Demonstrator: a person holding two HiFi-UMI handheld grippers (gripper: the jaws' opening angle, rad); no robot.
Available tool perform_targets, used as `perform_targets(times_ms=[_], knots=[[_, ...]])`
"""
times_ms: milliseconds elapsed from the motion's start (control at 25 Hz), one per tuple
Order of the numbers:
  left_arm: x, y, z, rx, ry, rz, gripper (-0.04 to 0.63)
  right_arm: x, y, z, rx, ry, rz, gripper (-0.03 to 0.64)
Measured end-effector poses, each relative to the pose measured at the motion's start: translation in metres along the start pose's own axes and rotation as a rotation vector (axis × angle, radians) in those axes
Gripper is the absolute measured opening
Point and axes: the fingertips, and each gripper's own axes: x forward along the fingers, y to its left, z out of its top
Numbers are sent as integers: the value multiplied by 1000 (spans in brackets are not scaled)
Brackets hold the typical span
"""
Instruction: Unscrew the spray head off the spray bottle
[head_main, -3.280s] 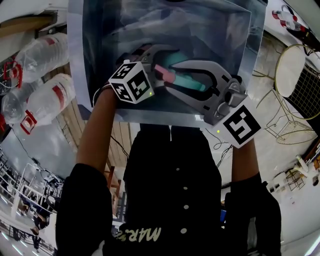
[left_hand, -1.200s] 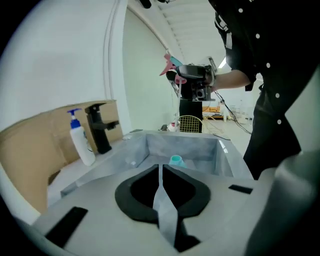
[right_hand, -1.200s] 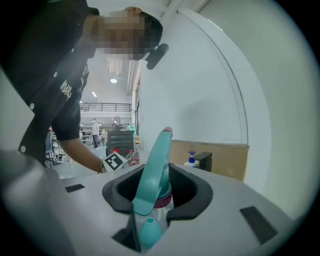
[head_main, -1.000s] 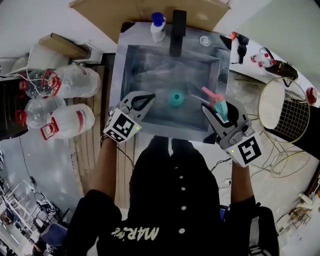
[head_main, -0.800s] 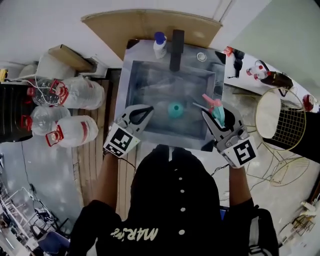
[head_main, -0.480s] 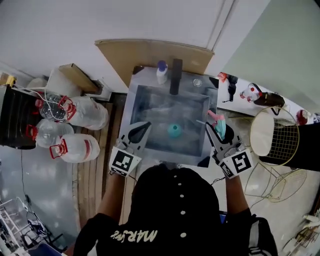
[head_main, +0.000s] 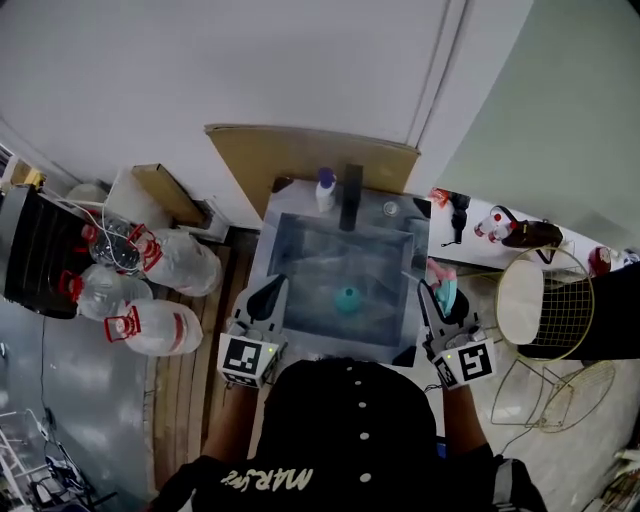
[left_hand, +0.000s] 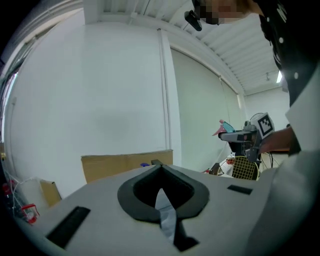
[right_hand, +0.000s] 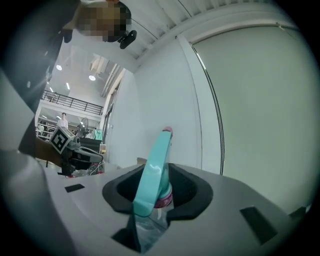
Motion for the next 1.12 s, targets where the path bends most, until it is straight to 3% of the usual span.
perform_targets(times_ms=[280,1120], knots=[[6,-5,7,43,-16,9,25,3,-5,5,1,-20,-36,143],[5,-3,4,63,-29,14,25,18,0,-4,4,4,-45,141]])
